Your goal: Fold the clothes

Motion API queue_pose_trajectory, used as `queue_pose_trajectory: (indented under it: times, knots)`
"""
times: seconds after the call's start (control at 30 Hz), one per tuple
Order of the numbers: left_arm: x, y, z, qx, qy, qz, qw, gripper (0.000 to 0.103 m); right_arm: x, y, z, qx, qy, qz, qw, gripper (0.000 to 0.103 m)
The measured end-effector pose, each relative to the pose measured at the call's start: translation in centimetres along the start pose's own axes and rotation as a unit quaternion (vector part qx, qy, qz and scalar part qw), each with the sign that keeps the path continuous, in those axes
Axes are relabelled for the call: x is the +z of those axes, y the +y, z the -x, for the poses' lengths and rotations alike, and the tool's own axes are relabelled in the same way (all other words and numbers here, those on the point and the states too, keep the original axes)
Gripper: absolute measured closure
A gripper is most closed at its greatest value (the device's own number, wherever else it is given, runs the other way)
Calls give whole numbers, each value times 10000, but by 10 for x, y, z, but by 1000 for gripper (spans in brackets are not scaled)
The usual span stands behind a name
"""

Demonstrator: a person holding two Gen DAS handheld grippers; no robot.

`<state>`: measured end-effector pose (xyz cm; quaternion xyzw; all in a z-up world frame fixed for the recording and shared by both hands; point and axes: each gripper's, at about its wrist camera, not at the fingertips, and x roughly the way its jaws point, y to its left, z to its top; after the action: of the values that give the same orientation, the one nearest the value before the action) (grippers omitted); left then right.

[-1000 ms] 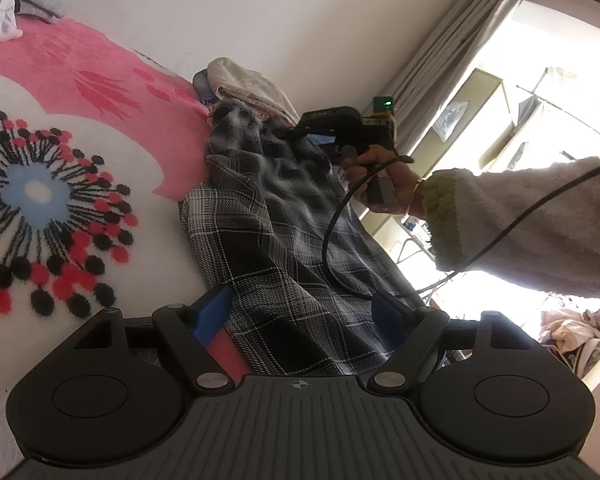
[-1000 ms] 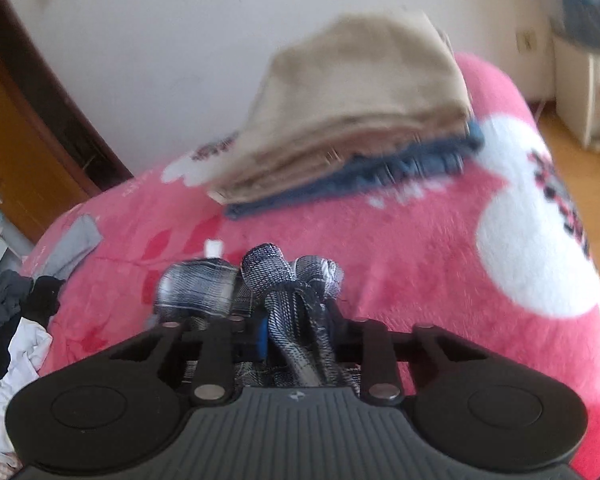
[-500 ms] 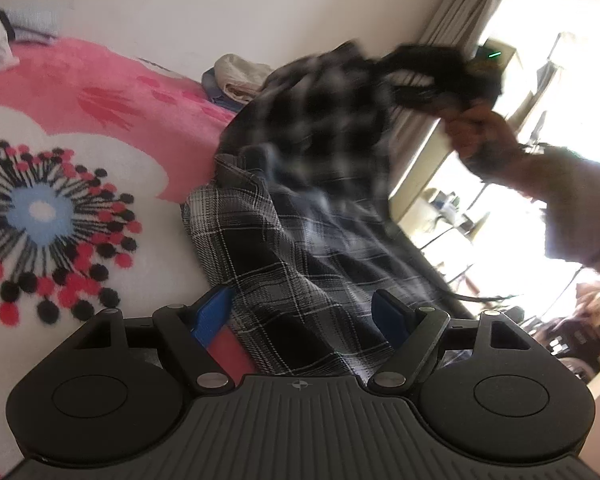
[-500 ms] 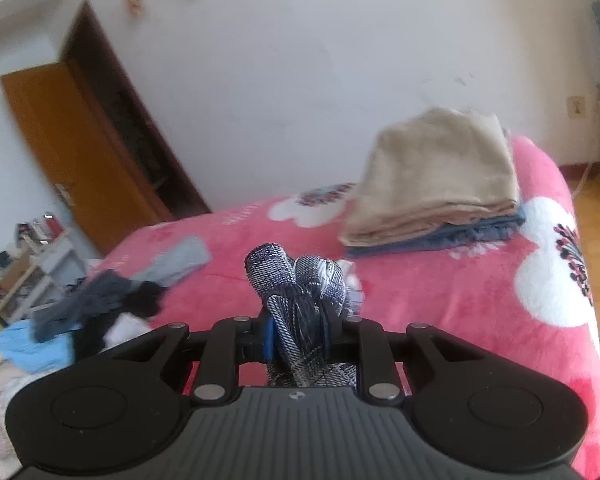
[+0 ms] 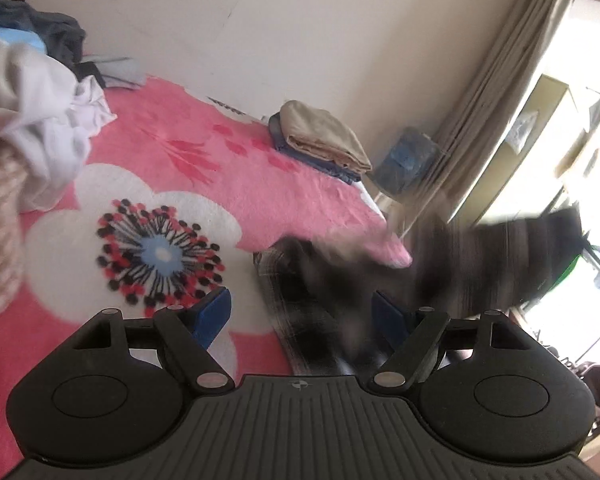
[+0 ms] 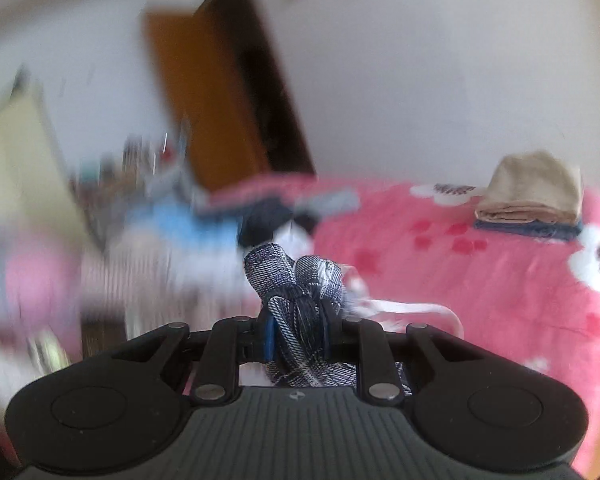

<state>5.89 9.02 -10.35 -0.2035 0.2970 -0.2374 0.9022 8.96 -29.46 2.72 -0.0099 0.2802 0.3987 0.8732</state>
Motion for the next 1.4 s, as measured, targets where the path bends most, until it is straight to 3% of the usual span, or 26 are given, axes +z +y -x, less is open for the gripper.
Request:
queue_pose_trajectory:
  times: [0.07, 0.17, 0.27, 0.3, 0.4, 0.47, 0.53, 0.6, 0.63, 0.7, 0.8, 0.9, 1.03, 1.13, 1.17, 1.27, 1.4]
  knots:
    - [-7, -9, 12, -44, 98, -54, 9999, 25, -38, 43, 8, -196, 580, 763, 9952, 77]
    - [-20, -26, 16, -182, 356, -238, 9989, 25, -106, 94, 8, -415, 1645, 1694, 9708, 63]
    - [-34, -38, 17, -365, 603, -325, 9970, 25, -154, 123, 18, -579, 2137, 1931, 9559, 63]
    - [-39, -43, 16, -433, 674, -337, 9962, 25, -164, 129, 25, -616, 2153, 1834, 9572, 63]
    - [-51, -55, 13, -619, 887, -385, 9934, 25, -171, 134, 57, -678, 1739, 955, 9778, 61]
    - [-55, -63, 8, -706, 994, -451, 9915, 25, -173, 128, 75, -848, 1371, -14, 9869, 58]
    - [-59, -69, 2, -582, 1113, -465, 9910, 25, -176, 113, 85, -1095, 1076, -1141, 9815, 53]
    - [-60, -69, -4, -515, 1270, -330, 9900, 25, -183, 94, 90, -1188, 817, -2355, 9611, 50]
    - [-60, -67, -8, -474, 1411, -223, 9886, 25, -190, 83, 90, -1154, 676, -2995, 9447, 50]
    - [-62, -66, -13, -472, 1687, -79, 9845, 26, -207, 60, 86, -964, 348, -4220, 9008, 50]
    - [-66, -65, -17, -573, 2075, 22, 9765, 28, -230, 37, 76, -816, -43, -5410, 8371, 49]
    - [-71, -64, -20, -652, 2332, -23, 9702, 30, -238, 25, 56, -739, -199, -5882, 8051, 50]
    - [-76, -65, -25, -702, 2532, -149, 9647, 35, -241, 19, 35, -717, -33, -6257, 7767, 50]
    - [-76, -60, -30, -807, 2697, 33, 9596, 38, -241, 18, 30, -733, -96, -6333, 7703, 61]
    - [-76, -58, -32, -850, 2744, 122, 9578, 39, -239, 19, 28, -756, -88, -6282, 7743, 70]
    - [-74, -51, -37, -968, 2891, 399, 9516, 39, -234, 22, 22, -858, -39, -6098, 7879, 81]
    - [-75, -39, -43, -1140, 3094, 824, 9405, 38, -233, 27, 29, -893, -75, -6070, 7896, 88]
